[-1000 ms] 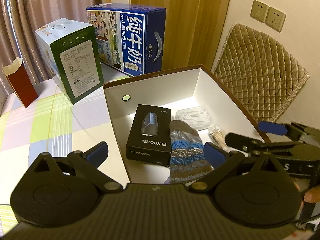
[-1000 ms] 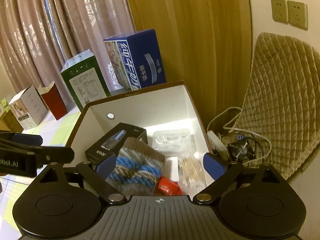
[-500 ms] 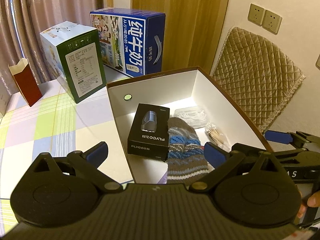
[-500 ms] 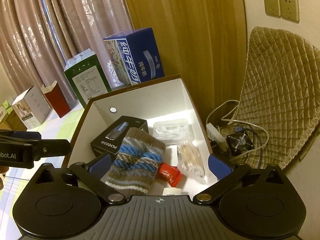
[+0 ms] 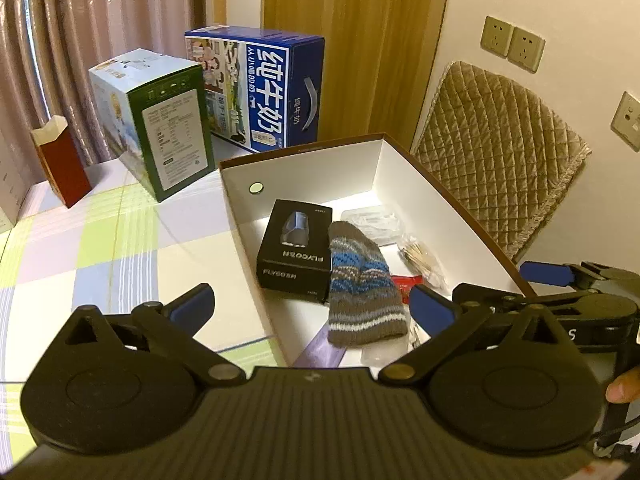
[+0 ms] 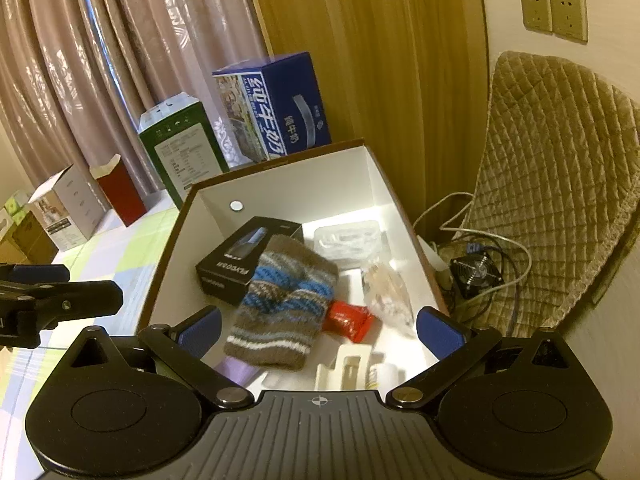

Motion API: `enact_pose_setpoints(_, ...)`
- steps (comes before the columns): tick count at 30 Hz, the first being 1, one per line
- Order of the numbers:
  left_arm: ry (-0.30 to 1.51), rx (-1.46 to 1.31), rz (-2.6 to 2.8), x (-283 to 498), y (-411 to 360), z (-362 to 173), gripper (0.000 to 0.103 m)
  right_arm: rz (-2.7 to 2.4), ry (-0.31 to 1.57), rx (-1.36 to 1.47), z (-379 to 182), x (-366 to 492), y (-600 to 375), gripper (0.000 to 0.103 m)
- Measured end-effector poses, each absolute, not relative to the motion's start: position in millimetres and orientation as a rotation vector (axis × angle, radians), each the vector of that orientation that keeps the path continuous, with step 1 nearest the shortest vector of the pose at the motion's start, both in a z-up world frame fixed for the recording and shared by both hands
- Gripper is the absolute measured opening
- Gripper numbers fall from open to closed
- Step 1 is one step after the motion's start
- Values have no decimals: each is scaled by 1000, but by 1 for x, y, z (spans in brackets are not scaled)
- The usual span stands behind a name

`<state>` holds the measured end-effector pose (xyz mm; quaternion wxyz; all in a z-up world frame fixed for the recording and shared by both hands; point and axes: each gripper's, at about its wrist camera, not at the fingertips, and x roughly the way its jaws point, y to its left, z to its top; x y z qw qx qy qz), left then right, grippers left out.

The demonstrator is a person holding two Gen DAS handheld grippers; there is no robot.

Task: Organize objects
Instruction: 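Withdraw both tools from the brown box back over the table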

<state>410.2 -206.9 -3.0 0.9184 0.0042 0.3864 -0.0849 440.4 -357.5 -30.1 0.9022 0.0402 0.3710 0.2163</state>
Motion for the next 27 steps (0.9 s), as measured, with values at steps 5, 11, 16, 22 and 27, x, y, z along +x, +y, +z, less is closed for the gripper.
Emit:
enact_pose_setpoints(5, 779, 11, -161, 388, -192, 2, 102, 444, 764, 82, -25, 418, -348, 101)
enact_pose_setpoints(11, 771, 0, -143, 353, -167, 7, 102, 454, 774, 65, -22, 385, -332, 101)
enact_pose_setpoints(16, 781, -12, -114, 321, -143, 10, 102, 467, 773, 67, -17, 357, -318, 101)
enact_pose_setpoints(22, 791, -34, -76, 280, -115, 13, 102, 480, 772, 59, -12, 325, -302, 101)
enact_pose_setpoints(27, 792, -51, -56, 247, -94, 15, 102, 498, 773, 46, -10, 296, -290, 101)
